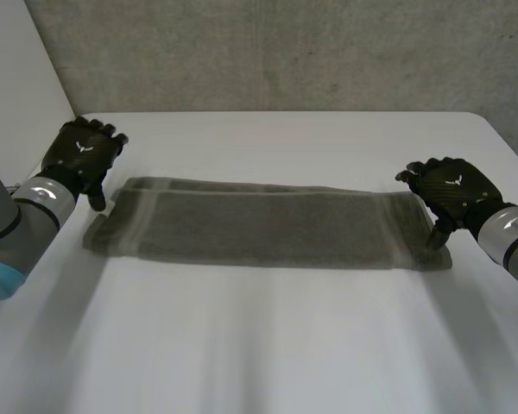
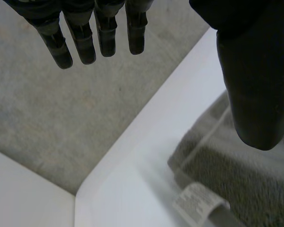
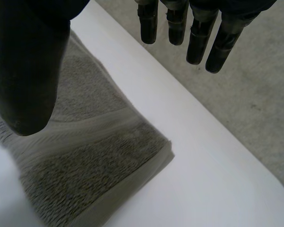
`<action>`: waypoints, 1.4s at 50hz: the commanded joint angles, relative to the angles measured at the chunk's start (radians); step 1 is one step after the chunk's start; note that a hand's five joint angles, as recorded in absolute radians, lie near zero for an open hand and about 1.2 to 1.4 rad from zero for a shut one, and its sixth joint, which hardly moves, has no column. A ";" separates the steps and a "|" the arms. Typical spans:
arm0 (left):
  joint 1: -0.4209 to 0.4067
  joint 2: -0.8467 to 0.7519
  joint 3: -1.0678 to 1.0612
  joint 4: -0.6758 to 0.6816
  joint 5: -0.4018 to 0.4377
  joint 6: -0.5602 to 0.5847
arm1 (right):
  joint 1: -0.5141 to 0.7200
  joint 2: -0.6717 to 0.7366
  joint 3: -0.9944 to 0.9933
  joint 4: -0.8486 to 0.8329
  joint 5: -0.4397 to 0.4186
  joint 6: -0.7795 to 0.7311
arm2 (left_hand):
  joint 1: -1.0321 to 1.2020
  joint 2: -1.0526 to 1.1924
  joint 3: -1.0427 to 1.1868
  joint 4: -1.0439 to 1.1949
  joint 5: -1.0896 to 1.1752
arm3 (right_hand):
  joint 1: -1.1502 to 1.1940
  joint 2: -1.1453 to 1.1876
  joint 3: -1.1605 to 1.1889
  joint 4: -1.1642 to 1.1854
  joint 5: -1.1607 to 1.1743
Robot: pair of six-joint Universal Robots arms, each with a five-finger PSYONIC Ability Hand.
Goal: Fold the towel.
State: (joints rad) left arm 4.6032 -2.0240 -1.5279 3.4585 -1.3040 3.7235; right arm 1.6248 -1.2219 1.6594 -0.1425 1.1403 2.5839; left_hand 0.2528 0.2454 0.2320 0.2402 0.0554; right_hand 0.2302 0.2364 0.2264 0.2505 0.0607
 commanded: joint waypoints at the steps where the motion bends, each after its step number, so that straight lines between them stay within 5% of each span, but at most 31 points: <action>1: 0.026 -0.076 0.035 0.004 0.000 0.006 | -0.010 0.015 0.008 0.011 -0.021 -0.004 | -0.033 -0.026 -0.057 -0.066 -0.011 | -0.056 -0.062 -0.052 -0.076 -0.061; 15: 0.032 -0.125 0.058 -0.033 0.034 -0.001 | -0.005 0.044 0.014 0.069 -0.008 -0.013 | -0.033 -0.026 -0.057 -0.066 -0.011 | -0.016 -0.022 -0.052 -0.076 -0.021; 27: 0.026 -0.033 -0.020 -0.038 0.040 -0.007 | -0.011 0.145 0.005 0.072 -0.019 -0.096 | -0.028 -0.020 -0.057 -0.066 -0.005 | 0.412 0.406 -0.052 -0.076 0.407; 36: 0.026 -0.018 -0.034 -0.036 0.042 -0.030 | -0.013 0.191 -0.017 0.055 -0.014 -0.145 | -0.028 -0.020 -0.057 -0.066 -0.005 | 0.504 0.497 -0.052 -0.076 0.499; 42: 0.028 -0.019 -0.034 -0.036 0.042 -0.033 | -0.025 0.225 -0.046 0.050 -0.008 -0.157 | -0.028 -0.020 -0.057 -0.066 -0.005 | 0.809 0.803 -0.052 -0.076 0.804; 44: 0.029 -0.019 -0.034 -0.036 0.042 -0.034 | -0.029 0.228 -0.059 0.050 -0.007 -0.157 | -0.028 -0.020 -0.057 -0.066 -0.005 | 1.164 1.158 -0.052 -0.076 1.159; 70: 0.033 -0.013 -0.037 -0.036 0.040 -0.036 | -0.285 0.196 -0.059 0.053 -0.045 -0.172 | -0.028 -0.020 -0.057 -0.066 -0.005 | 1.166 1.160 -0.052 -0.076 1.161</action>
State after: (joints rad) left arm 4.6357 -2.0371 -1.5633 3.4235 -1.2638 3.6876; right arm 1.4235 -1.0277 1.6125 -0.0900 1.1139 2.4282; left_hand 0.2528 0.2454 0.2320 0.2402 0.0555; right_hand 0.5391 1.2661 0.2264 0.2505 1.1570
